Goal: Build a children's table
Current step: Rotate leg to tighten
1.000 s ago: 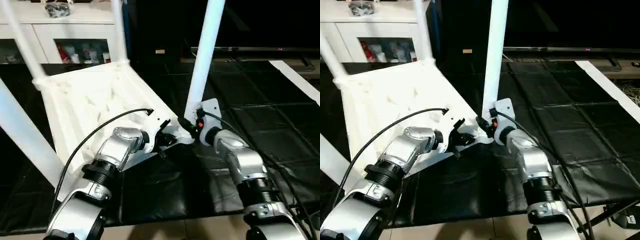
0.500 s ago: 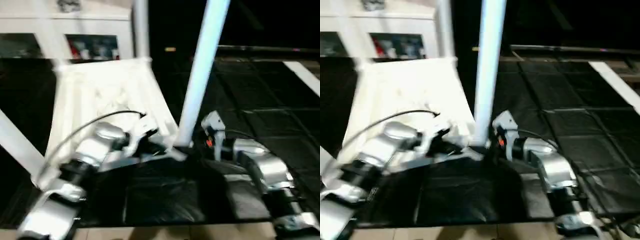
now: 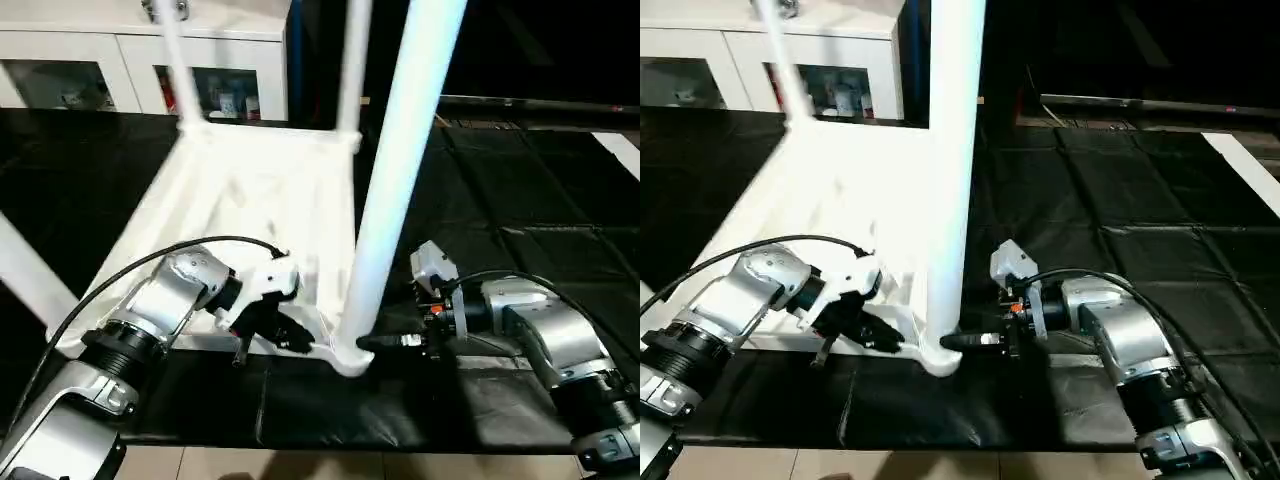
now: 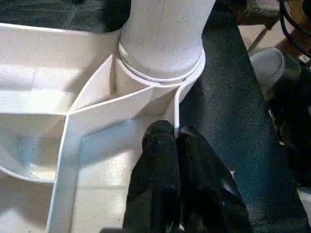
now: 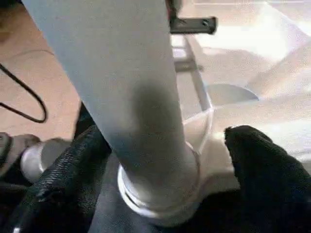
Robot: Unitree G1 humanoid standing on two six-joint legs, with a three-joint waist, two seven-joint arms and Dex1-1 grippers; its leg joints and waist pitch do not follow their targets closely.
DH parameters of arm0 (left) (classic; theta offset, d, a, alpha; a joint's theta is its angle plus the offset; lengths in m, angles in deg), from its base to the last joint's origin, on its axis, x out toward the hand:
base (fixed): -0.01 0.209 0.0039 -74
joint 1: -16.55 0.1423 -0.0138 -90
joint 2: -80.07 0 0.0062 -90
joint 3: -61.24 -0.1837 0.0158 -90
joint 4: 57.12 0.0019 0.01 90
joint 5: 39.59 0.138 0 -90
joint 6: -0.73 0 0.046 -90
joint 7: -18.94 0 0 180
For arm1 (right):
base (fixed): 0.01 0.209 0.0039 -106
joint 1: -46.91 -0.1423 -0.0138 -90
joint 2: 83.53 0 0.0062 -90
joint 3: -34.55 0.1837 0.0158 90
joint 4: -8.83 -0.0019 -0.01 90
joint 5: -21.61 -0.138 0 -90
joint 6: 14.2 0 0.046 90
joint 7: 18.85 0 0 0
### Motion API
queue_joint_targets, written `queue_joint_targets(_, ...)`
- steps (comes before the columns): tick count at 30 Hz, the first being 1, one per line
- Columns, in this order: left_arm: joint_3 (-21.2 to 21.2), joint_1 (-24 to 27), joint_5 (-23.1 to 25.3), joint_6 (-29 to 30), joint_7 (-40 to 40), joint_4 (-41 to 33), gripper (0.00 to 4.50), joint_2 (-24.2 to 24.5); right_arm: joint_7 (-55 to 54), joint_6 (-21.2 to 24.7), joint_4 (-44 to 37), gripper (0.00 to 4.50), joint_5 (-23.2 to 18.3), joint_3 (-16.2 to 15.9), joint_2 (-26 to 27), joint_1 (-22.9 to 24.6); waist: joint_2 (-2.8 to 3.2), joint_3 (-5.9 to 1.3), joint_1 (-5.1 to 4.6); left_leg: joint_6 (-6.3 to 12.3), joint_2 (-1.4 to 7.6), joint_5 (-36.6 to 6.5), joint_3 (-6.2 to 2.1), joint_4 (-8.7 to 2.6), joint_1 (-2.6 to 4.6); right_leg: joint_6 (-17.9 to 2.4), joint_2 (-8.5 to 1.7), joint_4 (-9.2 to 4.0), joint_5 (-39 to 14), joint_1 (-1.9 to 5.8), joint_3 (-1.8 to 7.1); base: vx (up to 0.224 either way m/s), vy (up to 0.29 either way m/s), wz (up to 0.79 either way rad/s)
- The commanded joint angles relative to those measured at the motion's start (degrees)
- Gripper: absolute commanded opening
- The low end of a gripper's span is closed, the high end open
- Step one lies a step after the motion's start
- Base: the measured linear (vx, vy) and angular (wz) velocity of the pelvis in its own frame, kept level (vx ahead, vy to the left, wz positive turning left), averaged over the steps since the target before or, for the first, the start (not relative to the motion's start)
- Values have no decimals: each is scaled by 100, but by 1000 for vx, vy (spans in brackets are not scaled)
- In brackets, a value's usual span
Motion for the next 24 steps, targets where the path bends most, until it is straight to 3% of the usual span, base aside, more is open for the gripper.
queue_joint_targets(1,-158,-48,-44,-110,282,-218,0,-91,81,22,0,371,-111,-32,10,-116,-25,-374,-22,171,-59,-1108,163,-364,-20,-1166,-194,-395,-1487,353,146,0,0,0)
queue_joint_targets(2,-157,-54,-46,-118,271,-208,0,-96,138,35,-11,343,-129,-50,12,-107,-23,-374,-21,169,-57,-1105,162,-364,-22,-1167,-194,-393,-1482,354,146,0,0,0)
queue_joint_targets(4,-153,-59,-50,-126,254,-195,0,-102,211,52,-35,343,-136,-75,10,-83,-30,-379,-9,182,-54,-1080,164,-360,-21,-1187,-189,-381,-1402,354,145,0,0,0)
queue_joint_targets(16,-38,-82,-43,-91,-68,-1,0,-210,16,110,-131,228,-251,-28,140,122,-24,-376,4,155,-64,-1068,162,-359,-25,-1173,-186,-385,-1406,358,142,0,0,0)
queue_joint_targets(21,188,-155,-48,315,-788,212,0,-569,-902,173,-172,210,-115,144,570,285,-17,-339,-15,27,-95,-1381,151,-380,-10,-900,-190,-475,-2243,330,135,0,0,0)
queue_joint_targets(22,363,-214,-106,594,-1256,304,0,-845,-1503,138,-42,209,101,181,817,308,-24,-336,-39,-12,-98,-1428,145,-387,-12,-812,-190,-490,-2438,326,130,0,0,0)
queue_joint_targets(24,379,-219,-111,619,-1297,312,0,-869,-1556,134,-30,208,120,184,839,310,-23,-318,-75,-46,-125,-1582,141,-374,21,-658,-190,-559,-2883,290,111,0,0,0)
